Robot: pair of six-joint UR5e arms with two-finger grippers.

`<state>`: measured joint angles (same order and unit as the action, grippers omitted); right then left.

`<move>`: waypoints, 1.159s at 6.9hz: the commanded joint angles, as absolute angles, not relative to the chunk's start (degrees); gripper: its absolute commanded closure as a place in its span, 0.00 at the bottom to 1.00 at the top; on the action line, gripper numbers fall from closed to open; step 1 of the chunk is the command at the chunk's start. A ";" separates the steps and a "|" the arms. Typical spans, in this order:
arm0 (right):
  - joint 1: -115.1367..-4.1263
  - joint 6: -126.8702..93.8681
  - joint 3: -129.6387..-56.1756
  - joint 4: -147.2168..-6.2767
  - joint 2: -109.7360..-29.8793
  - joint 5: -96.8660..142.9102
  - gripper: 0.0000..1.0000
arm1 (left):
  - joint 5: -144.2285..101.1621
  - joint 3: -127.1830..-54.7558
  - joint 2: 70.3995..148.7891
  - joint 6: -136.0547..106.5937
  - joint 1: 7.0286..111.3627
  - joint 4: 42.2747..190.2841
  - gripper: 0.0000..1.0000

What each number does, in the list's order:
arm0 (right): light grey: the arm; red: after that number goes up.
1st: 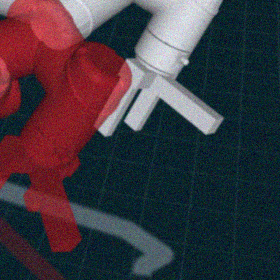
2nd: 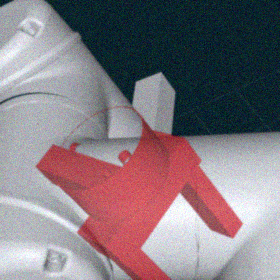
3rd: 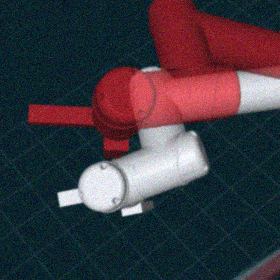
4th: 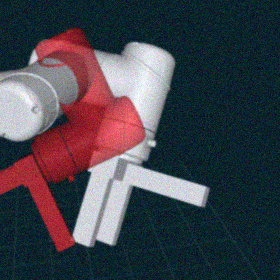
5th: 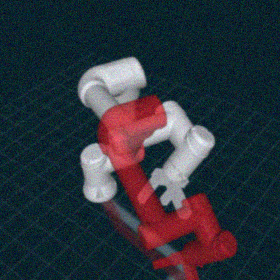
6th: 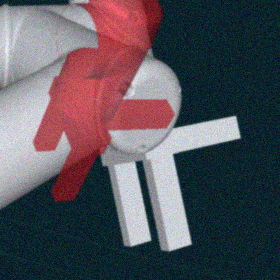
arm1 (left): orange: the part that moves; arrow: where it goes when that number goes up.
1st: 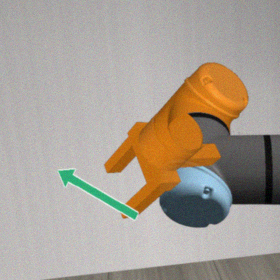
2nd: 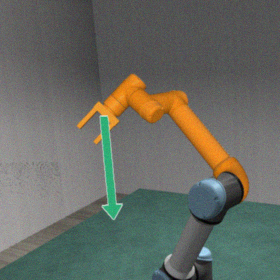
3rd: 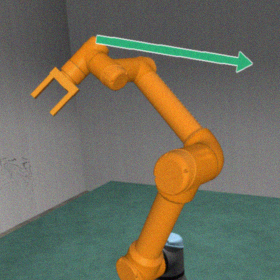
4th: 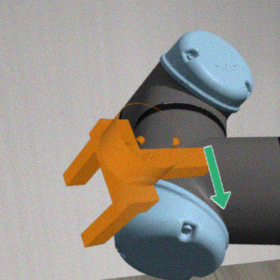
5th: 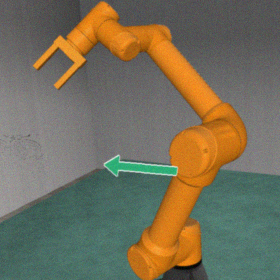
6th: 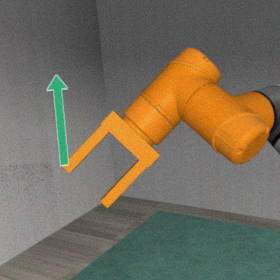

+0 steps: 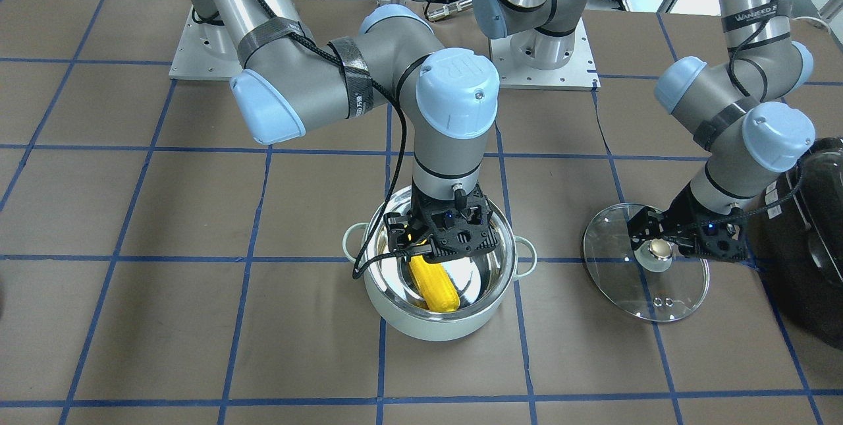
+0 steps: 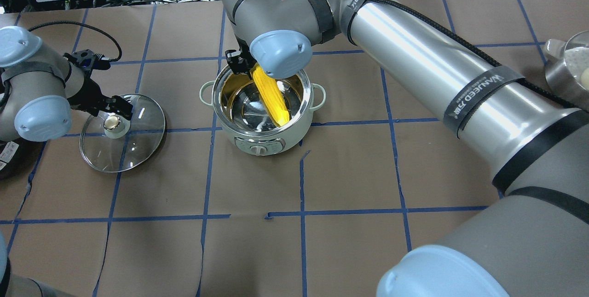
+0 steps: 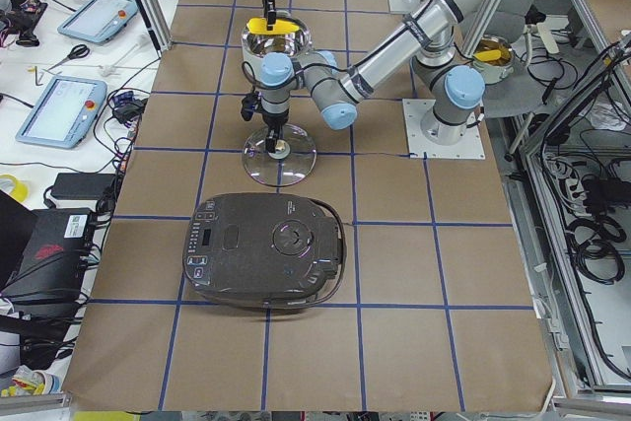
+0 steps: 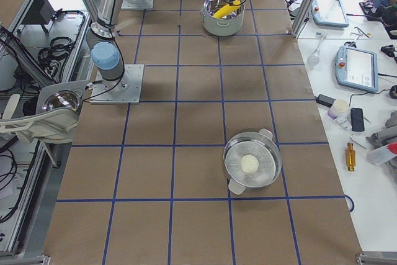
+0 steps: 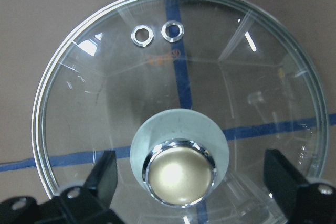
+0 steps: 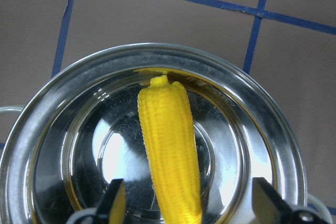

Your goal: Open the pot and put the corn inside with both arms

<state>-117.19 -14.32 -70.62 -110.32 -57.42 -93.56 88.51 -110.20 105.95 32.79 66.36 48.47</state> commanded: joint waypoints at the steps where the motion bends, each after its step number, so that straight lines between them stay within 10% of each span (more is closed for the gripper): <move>1: -115.85 -14.15 -71.01 -110.48 -59.05 -94.30 0.00 | 89.21 -104.98 101.45 29.91 69.77 59.60 0.00; 8: -91.50 -3.25 -88.40 -93.79 -85.39 -94.83 0.00 | 91.75 -91.23 88.26 -4.61 92.52 86.31 0.00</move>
<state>-93.71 -3.95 -85.03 -96.11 -80.28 -94.73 91.23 -91.69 90.43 1.63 88.33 85.48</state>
